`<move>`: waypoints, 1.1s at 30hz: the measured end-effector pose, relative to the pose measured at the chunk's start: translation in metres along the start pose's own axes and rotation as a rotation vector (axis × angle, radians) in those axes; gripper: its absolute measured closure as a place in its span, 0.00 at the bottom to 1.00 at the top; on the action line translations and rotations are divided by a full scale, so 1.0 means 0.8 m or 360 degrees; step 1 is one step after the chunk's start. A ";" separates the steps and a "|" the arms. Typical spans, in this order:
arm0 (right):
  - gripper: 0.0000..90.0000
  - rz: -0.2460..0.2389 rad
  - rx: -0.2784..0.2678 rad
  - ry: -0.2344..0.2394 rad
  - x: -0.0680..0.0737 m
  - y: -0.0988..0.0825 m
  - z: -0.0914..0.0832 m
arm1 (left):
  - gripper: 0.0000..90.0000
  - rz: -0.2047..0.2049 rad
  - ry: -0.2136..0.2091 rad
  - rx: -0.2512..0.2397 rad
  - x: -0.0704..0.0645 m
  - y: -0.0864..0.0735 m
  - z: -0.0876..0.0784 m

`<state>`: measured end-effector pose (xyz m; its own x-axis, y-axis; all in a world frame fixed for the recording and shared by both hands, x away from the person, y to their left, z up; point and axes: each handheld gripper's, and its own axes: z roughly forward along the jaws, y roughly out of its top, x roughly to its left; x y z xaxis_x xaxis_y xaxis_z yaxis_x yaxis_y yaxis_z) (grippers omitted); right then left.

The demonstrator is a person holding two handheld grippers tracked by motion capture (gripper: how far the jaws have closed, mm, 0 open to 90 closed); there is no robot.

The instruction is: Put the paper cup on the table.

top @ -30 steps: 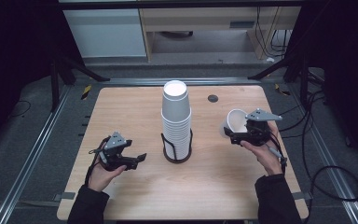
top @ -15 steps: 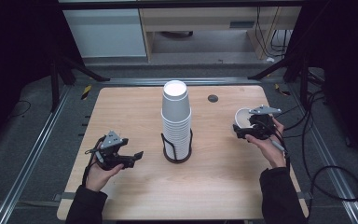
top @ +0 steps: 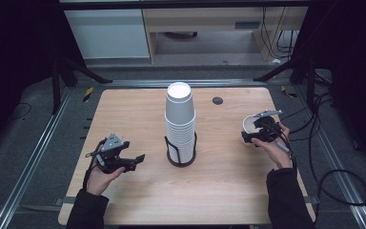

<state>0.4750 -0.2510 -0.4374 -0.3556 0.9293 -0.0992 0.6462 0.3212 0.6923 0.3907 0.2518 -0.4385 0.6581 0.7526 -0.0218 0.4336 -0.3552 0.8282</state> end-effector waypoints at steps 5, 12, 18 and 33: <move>0.11 -0.0012 0.0032 -0.0013 -0.001 -0.002 0.005 | 0.18 -0.0001 0.0000 0.0001 0.000 0.000 0.000; 0.11 -0.0018 0.0083 -0.0007 -0.002 -0.004 0.010 | 0.18 -0.0001 -0.0006 0.0006 0.000 0.000 0.001; 0.10 -0.0011 0.0103 -0.0004 -0.001 -0.004 0.014 | 0.18 -0.0002 -0.0006 0.0004 0.000 -0.001 0.001; 0.09 -0.0011 0.0124 0.0017 0.001 -0.005 0.020 | 0.18 0.0006 -0.0009 0.0007 0.000 -0.001 0.001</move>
<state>0.4825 -0.2487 -0.4516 -0.3671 0.9252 -0.0961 0.6942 0.3413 0.6338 0.3907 0.2515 -0.4392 0.6632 0.7481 -0.0222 0.4340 -0.3603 0.8257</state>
